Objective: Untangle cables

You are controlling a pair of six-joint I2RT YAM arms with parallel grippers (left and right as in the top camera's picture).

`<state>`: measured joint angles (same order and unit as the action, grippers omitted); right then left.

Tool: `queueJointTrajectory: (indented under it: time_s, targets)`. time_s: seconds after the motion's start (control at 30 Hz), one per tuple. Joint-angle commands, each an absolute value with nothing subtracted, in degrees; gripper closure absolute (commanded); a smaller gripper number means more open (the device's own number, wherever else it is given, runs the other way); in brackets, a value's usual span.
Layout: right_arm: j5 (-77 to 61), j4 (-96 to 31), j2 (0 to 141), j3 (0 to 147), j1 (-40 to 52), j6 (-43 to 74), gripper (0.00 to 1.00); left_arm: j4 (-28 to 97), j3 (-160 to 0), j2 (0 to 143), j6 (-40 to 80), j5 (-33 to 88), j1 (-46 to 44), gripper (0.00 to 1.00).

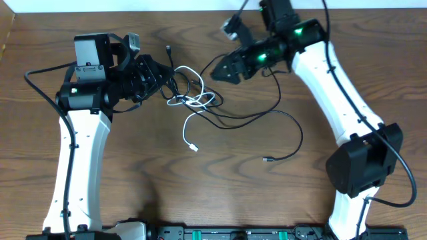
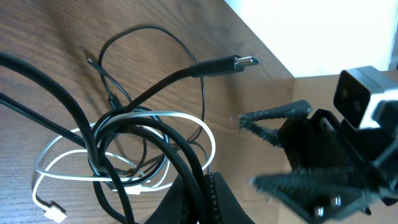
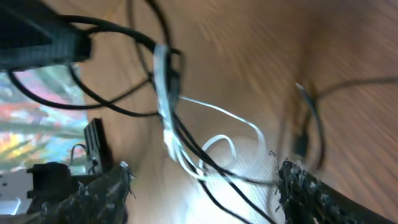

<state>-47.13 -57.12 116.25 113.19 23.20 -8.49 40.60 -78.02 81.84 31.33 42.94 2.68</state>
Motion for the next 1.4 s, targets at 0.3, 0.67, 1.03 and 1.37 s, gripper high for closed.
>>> queueJointTrajectory:
  time_s: [0.3, 0.67, 1.03, 1.37]
  targets:
    - [-31.55, -51.86, 118.02, 113.58, 32.45, -4.54, 0.42, 41.15, -80.09, 80.42, 30.72, 43.03, 1.15, 0.92]
    - [-25.85, -55.16, 115.61, 113.65, 28.82, -4.29, 0.99, 41.15, -80.12, 80.44, 28.47, 44.69, 1.19, 0.93]
    - [-29.43, -57.91, 98.89, 113.62, 11.86, -1.08, 0.99, 41.98, -80.09, 80.49, 28.14, 40.84, 1.19, 0.93]
    - [-39.83, -64.18, 99.39, 113.54, 7.55, -7.01, 0.97, 41.71, -80.09, 80.49, 29.56, 41.1, 1.19, 0.93]
